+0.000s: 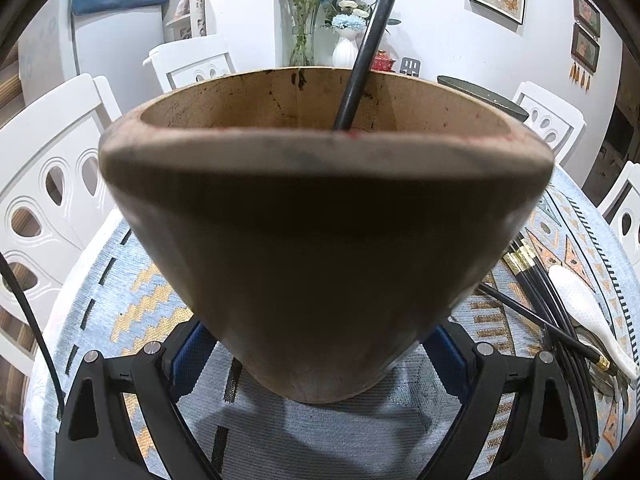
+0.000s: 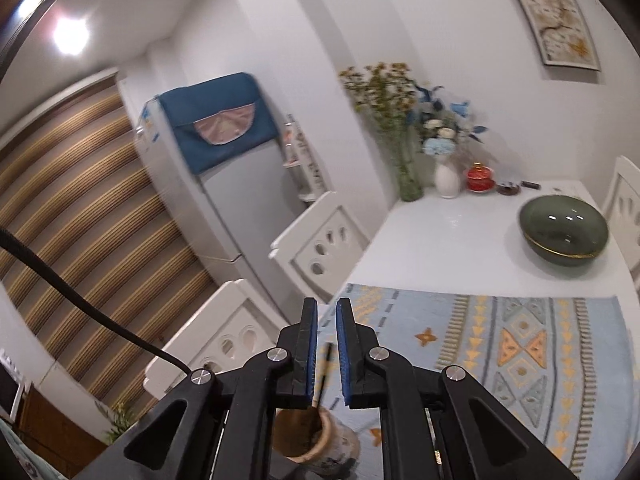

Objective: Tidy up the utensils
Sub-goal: 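Lower the chopstick into the cup held by the left tool, release, then grasp another black chopstick with the right tool and lift it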

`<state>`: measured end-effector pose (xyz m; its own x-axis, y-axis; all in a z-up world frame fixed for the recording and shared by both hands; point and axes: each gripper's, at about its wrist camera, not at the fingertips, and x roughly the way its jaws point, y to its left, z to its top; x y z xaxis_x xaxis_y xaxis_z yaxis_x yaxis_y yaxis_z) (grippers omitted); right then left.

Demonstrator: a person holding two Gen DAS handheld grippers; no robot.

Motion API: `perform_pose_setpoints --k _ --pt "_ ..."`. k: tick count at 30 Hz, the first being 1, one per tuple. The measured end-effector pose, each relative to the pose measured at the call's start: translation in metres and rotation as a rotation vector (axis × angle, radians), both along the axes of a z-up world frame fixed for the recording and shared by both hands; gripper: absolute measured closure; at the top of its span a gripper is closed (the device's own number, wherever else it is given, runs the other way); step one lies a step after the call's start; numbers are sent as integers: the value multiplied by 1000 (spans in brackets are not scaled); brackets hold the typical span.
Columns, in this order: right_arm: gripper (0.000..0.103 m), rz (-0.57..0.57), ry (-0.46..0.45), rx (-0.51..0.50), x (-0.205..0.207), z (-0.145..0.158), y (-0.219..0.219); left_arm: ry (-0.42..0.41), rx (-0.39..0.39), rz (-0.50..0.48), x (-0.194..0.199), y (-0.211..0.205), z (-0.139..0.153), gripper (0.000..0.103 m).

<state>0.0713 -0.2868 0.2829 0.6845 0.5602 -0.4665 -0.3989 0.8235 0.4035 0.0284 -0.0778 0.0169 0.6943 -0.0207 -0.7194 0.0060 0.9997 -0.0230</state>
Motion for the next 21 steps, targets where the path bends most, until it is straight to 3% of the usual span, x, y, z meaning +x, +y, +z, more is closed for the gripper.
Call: perform_pose_setpoints --k 3,5,7,10,16,21 --pt "79 -37 36 8 1 -6 -20 0 3 0 0 0 0 10" --pt "57 -69 63 18 1 -13 -34 0 4 0 0 -1 0 10" --pt "50 -100 103 13 1 -25 -47 0 4 0 0 -1 0 10" --pt "50 -134 176 -58 4 -49 -56 0 4 0 0 -1 0 10" --pt "50 -139 424 -250 20 -135 -55 0 10 0 0 -1 0 9" --pt "69 -82 559 -354 28 -202 -41 2 8 0 0 -1 1 9"
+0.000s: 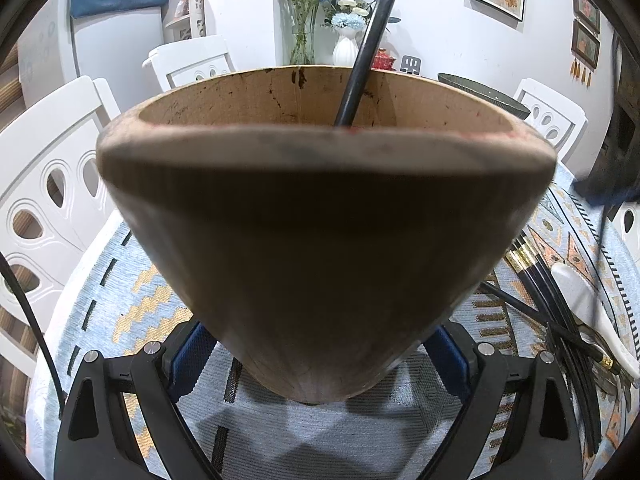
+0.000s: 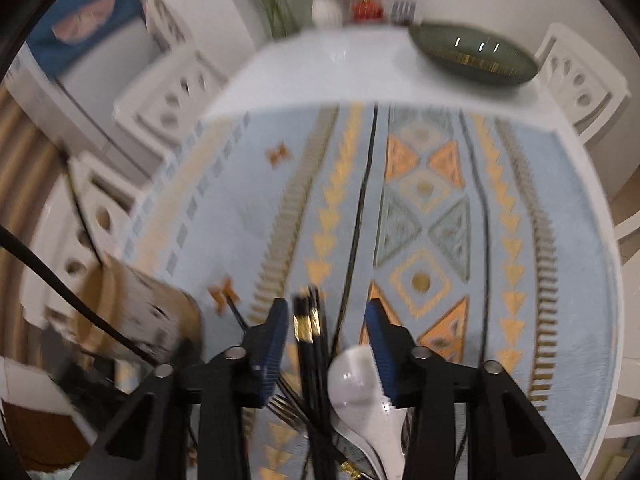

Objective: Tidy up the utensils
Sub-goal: 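Grasp another black chopstick with the right tool and lift it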

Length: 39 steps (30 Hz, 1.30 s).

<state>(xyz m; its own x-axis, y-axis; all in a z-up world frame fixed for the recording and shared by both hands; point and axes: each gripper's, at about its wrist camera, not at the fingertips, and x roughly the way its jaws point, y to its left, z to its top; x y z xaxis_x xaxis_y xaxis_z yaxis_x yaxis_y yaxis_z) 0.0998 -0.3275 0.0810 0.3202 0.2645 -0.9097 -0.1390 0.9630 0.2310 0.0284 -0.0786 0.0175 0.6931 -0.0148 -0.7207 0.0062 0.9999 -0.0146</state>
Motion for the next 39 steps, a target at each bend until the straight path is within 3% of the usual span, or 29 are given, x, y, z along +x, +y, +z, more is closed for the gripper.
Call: perform_pose_setpoints --k 5,9,17,24,28,32,39 --pt "79 17 75 -41 12 -35 7 0 0 0 0 0 0 9" --pt "79 14 104 -25 18 -48 5 3 -2 0 1 1 0 9" --pt "79 37 150 -34 23 -59 19 7 1 0 2 3 0 9" --pt "79 130 152 -158 27 -61 42 9 5 0 3 3 -1 9" --pt "91 148 109 -190 29 -61 51 9 3 0 3 3 -1 9" --pt "97 103 78 -131 28 -50 41 9 4 0 3 3 -1 9" --pt "97 61 -139 -22 0 37 18 11 1 -1 4 5 -1 9"
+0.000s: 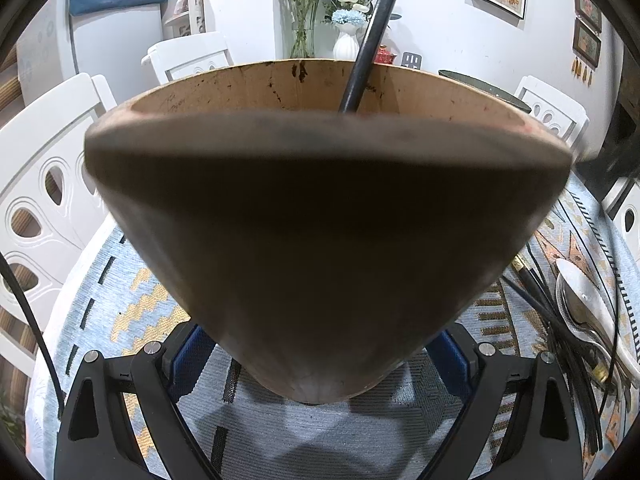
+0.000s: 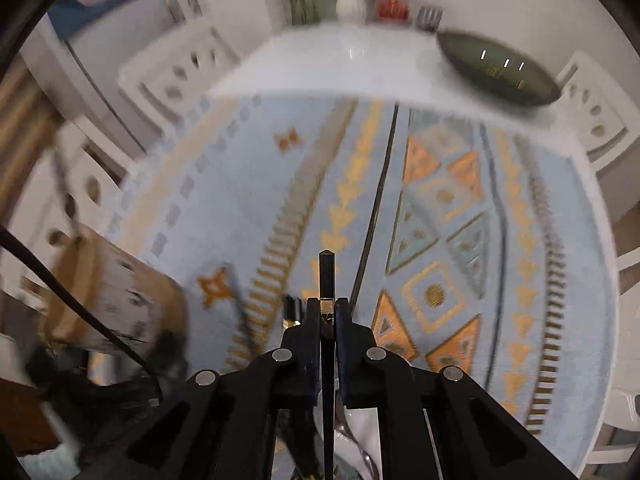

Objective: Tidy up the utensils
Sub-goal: 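Grasp another black chopstick with the right tool and lift it, then drop the chopstick into the cup held by the left tool, release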

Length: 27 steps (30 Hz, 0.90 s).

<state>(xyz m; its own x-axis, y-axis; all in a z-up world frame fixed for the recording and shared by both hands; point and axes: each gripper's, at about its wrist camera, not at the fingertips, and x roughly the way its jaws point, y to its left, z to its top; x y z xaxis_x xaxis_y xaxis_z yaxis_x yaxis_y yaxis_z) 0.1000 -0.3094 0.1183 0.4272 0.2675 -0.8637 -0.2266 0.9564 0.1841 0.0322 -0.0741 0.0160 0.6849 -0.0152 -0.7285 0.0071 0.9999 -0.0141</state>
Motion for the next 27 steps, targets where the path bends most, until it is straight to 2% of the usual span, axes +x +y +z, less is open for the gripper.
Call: perform_pose_setpoints --k 4,12,17,20,23,27 --pt "97 24 -185 77 -28 52 -5 1 -1 0 0 1 0 9" --pt "97 4 -379 102 -50 115 -2 0 -1 0 0 0 0 9" --pt "97 30 -505 223 -50 174 6 0 -1 0 0 0 0 9" --pt "97 79 -534 340 -48 199 16 0 0 0 0 0 0 9" --pt "97 132 -522 419 -45 208 31 0 0 1 0 0 0 9" --pt "97 171 -477 431 -41 199 51 0 0 1 0 0 0 9"
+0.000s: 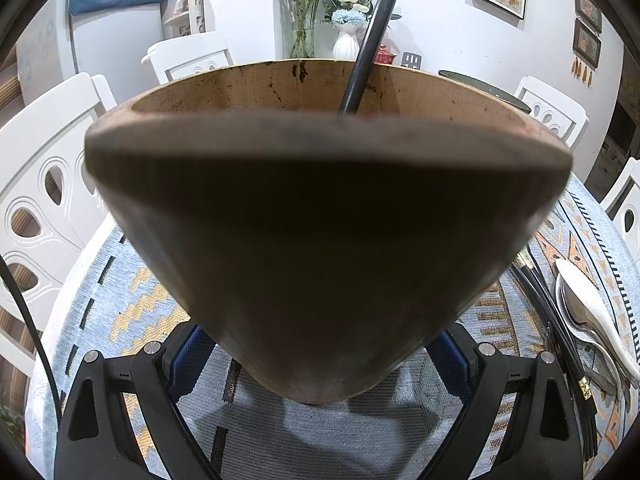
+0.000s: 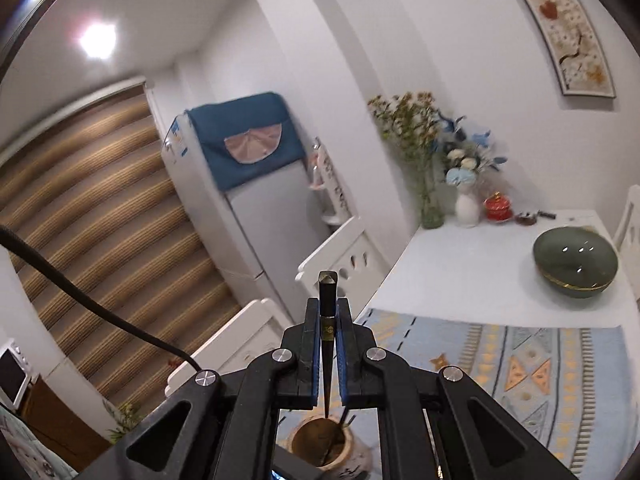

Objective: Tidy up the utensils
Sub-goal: 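Drop the chopstick into the cup held by the left tool, release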

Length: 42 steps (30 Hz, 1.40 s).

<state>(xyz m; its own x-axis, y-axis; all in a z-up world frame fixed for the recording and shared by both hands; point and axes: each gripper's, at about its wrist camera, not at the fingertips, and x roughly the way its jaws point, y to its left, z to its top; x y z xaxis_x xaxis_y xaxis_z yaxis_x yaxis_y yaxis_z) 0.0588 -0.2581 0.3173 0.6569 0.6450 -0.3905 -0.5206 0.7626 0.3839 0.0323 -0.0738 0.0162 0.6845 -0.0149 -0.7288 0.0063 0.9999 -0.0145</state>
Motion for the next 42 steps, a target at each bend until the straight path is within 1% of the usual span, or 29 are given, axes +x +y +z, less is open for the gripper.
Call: perform_pose_setpoints --k 3,6,9,16,18,19,20,21,22,26,31,33,38,42 --pt "97 31 48 -13 1 -15 13 0 0 0 0 0 0 9" --pt "97 46 72 -49 -1 -28 22 0 0 0 0 -1 0 9" --pt "97 62 108 -53 3 -38 27 0 0 0 0 0 0 9" --pt "96 59 135 -63 8 -42 29 0 0 0 0 -1 0 9" --pt "92 78 166 -66 13 -44 30 0 1 0 0 0 0 9" --pt "81 84 178 -69 15 -45 31 0 1 0 0 -1 0 9" --pt "66 81 181 -70 16 -45 30 0 1 1 0 -1 0 9" --pt "60 71 168 -64 16 -45 28 1 1 1 0 -1 0 9" --pt "58 66 154 -55 14 -43 25 1 1 1 0 -1 0 9" --pt "58 27 127 -37 13 -34 8 1 3 1 0 -1 -2 9" --pt "58 -28 140 -15 13 -32 -21 1 3 1 0 0 -2 9" --pt "58 -54 143 -25 11 -33 -31 2 3 1 0 -1 -2 9" --pt "58 -104 178 -30 6 -40 -58 2 3 2 0 -1 -2 9" --pt "58 -153 213 -67 4 -51 -73 2 4 2 0 -1 -2 9"
